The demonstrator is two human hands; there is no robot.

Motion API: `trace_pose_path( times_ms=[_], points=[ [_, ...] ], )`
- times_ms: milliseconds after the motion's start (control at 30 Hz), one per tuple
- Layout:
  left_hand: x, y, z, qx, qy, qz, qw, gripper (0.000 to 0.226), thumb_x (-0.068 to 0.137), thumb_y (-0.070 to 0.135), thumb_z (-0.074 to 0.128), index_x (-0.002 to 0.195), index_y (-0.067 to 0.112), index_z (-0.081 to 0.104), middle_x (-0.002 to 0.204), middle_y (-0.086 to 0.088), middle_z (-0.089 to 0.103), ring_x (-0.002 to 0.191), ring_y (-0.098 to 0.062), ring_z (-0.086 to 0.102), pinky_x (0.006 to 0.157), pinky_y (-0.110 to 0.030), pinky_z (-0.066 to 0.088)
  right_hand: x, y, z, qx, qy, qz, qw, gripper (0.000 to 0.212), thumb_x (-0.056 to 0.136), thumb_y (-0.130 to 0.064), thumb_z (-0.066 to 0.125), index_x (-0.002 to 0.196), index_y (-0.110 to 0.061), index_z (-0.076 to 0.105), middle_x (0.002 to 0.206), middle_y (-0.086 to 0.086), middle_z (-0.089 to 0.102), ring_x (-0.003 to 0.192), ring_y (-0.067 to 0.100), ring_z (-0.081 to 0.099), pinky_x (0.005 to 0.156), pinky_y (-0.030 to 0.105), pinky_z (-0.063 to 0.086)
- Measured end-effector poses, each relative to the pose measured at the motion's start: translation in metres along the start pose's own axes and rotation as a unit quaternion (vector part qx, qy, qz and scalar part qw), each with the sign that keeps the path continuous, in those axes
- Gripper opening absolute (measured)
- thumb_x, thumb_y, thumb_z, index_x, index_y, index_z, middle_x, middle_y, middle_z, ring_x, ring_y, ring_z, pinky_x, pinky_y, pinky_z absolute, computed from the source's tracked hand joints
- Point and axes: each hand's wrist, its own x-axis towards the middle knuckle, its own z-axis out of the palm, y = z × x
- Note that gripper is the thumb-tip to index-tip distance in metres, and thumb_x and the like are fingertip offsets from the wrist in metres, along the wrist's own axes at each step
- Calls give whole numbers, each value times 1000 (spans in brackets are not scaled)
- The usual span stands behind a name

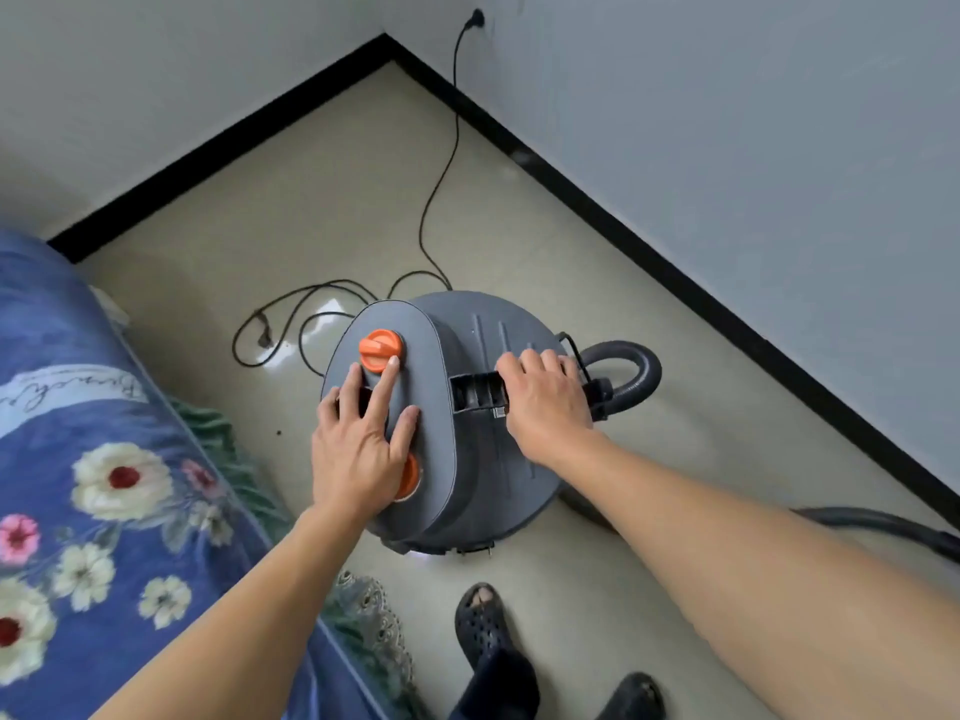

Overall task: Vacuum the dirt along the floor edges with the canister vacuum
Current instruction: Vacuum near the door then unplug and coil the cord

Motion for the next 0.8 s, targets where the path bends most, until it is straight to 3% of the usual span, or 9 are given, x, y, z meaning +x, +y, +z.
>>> trace_pose_path(
  times_ms=[300,567,800],
  points=[
    [-34,98,35,51,-67,157,984,64,87,69,16,149,50,14,156,2,24,132,-30,29,97,-49,43,-114,96,38,51,62,129,988,37,84,-5,57,119,-16,50,108,8,55,100,32,50,98,44,36],
    [-86,182,70,82,-112,250,958,65,88,66,16,150,46,14,156,-1,23,128,-31,27,103,-49,38,-210,160,60,72,89,239,964,44,58,1,74,96,-14,58,84,9,58,76,32,55,80,46,48],
    [-124,233,96,92,-144,295,940,64,89,65,17,150,44,17,156,-1,24,133,-32,26,105,-51,37,-274,199,71,93,84,288,949,50,56,-1,79,99,-15,59,85,8,58,77,31,56,87,49,49]
  ],
)
